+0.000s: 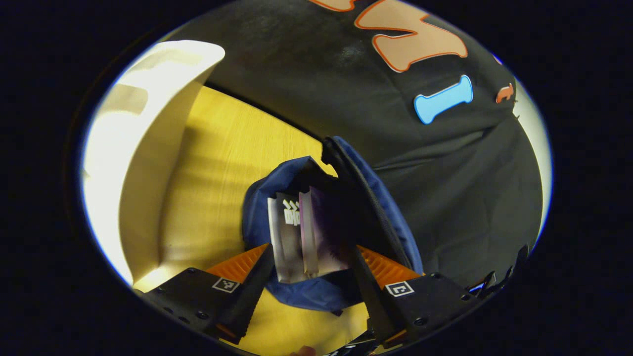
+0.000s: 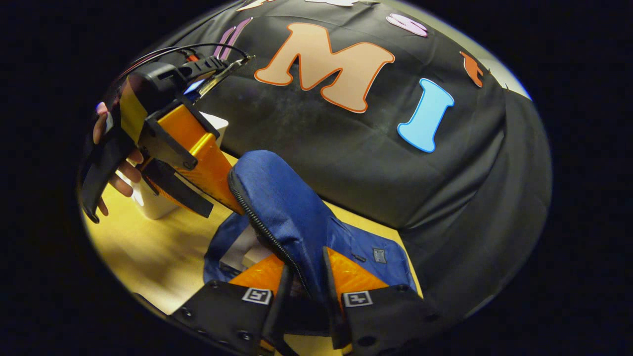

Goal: Open the schoolbag, grab two books from the bookshelf and put them into the schoolbag.

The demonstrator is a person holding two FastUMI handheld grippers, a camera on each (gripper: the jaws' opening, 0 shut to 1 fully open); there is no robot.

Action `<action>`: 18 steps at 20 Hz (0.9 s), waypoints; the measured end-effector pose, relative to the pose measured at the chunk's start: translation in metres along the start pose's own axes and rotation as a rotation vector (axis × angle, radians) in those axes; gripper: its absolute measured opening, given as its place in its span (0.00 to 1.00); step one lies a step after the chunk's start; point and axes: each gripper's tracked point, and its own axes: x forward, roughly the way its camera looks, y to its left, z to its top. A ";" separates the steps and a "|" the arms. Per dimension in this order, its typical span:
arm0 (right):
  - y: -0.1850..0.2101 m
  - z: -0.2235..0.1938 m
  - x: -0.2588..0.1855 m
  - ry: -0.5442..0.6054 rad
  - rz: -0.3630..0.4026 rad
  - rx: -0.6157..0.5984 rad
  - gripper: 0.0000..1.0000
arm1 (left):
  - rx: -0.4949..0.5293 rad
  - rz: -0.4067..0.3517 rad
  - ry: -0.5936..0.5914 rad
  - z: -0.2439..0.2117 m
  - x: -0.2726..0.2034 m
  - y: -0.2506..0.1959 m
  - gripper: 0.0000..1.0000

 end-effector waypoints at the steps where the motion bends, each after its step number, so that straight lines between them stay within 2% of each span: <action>1: 0.005 -0.001 -0.004 -0.001 0.014 0.008 0.56 | 0.021 0.014 -0.003 -0.006 -0.007 0.001 0.90; 5: 0.022 -0.002 -0.026 -0.010 0.077 0.100 0.76 | 0.081 0.069 -0.032 -0.012 -0.037 0.002 0.90; 8: 0.025 0.006 -0.050 -0.018 0.072 0.183 0.91 | 0.103 0.090 -0.077 -0.014 -0.069 -0.006 0.90; 9: 0.024 0.010 -0.059 -0.020 0.070 0.221 0.91 | 0.125 0.108 -0.101 -0.013 -0.082 -0.005 0.91; 10: 0.024 0.014 -0.066 -0.025 0.068 0.255 0.99 | 0.150 0.129 -0.126 -0.011 -0.093 0.000 0.90; 11: 0.021 0.019 -0.074 -0.034 0.060 0.293 0.91 | 0.177 0.162 -0.159 -0.008 -0.107 0.006 0.90; 12: 0.019 0.024 -0.083 -0.044 0.049 0.333 1.00 | 0.201 0.199 -0.193 -0.003 -0.118 0.012 0.90; 16: 0.008 0.057 -0.109 -0.095 0.016 0.449 1.00 | 0.223 0.319 -0.356 0.015 -0.189 0.036 0.91; 18: 0.014 0.074 -0.123 -0.141 0.041 0.455 0.98 | 0.228 0.372 -0.447 0.025 -0.217 0.051 0.90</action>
